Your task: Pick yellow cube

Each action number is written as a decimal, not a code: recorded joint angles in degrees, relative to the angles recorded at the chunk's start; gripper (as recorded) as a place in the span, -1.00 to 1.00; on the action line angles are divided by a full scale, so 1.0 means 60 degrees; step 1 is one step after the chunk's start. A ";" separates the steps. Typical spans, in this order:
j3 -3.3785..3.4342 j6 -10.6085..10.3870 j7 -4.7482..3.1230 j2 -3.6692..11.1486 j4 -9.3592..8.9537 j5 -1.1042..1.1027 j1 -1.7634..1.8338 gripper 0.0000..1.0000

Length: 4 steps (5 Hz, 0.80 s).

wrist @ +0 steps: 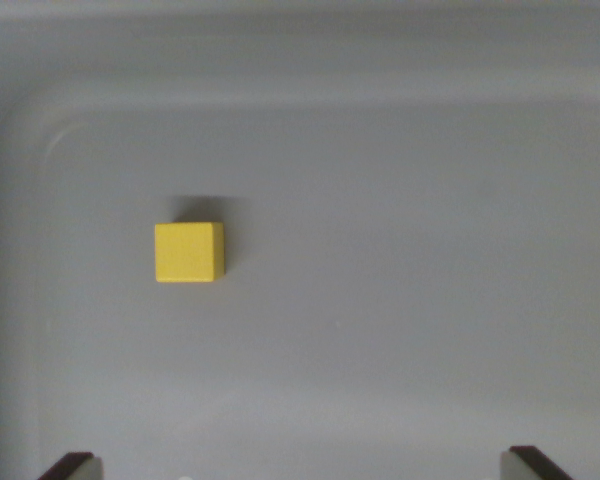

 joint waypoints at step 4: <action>0.0020 -0.0185 0.0052 0.0115 -0.0087 -0.0020 0.0032 -1.00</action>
